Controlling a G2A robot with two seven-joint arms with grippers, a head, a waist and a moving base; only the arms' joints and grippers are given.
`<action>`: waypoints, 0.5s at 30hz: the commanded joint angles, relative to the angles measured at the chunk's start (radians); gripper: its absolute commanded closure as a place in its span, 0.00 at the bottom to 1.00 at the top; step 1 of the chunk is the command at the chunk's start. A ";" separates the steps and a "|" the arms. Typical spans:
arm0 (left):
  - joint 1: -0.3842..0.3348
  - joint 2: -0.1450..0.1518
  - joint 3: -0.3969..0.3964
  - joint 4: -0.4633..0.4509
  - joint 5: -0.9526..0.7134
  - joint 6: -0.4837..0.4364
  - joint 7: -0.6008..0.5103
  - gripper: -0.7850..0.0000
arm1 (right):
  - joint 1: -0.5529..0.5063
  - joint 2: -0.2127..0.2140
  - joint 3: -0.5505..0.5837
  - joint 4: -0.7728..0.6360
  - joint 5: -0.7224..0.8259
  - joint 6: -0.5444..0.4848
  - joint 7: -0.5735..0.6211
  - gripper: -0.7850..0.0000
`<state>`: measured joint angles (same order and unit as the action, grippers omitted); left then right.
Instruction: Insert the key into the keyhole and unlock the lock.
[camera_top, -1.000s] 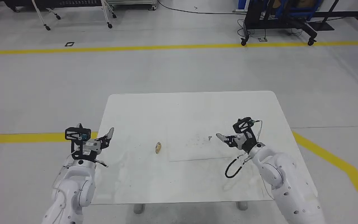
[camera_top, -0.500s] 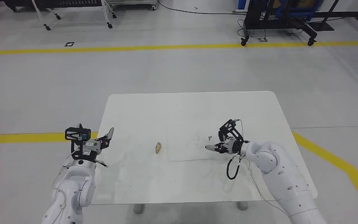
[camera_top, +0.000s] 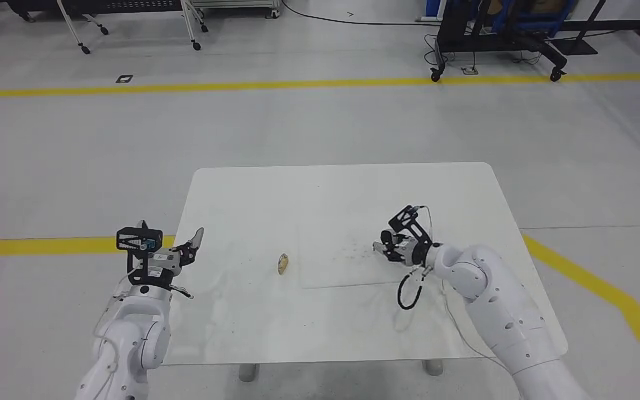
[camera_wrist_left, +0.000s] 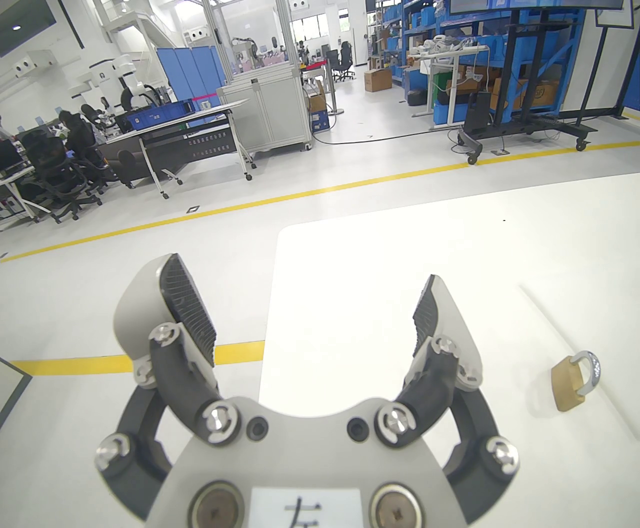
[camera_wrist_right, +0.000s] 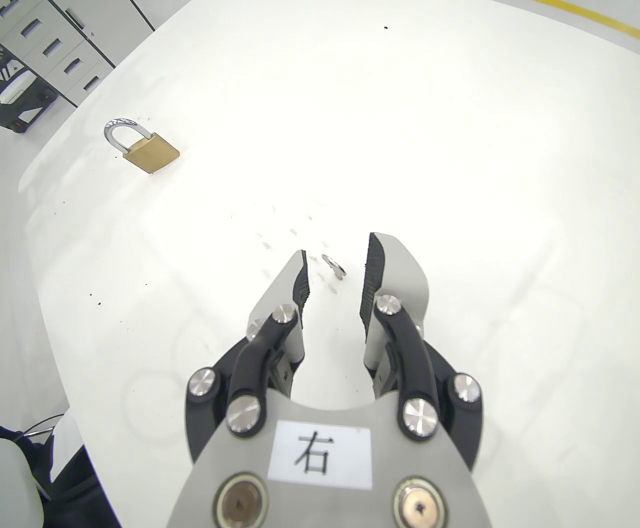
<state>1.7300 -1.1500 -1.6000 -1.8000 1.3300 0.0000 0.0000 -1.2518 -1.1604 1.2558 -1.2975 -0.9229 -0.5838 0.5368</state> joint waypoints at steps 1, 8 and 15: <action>0.000 0.000 0.000 0.000 0.000 0.000 0.000 0.00 | 0.008 0.000 -0.008 0.008 0.001 -0.005 0.001 0.75; 0.000 0.000 0.000 0.000 0.000 0.000 0.000 0.00 | 0.026 0.001 -0.030 0.025 -0.012 -0.019 0.004 1.00; 0.000 0.000 0.000 0.000 0.000 0.000 0.000 0.00 | 0.024 0.006 -0.031 0.030 -0.020 -0.032 -0.007 1.00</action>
<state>1.7300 -1.1500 -1.6000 -1.8000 1.3300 0.0000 0.0000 -1.2261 -1.1557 1.2226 -1.2671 -0.9421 -0.6132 0.5325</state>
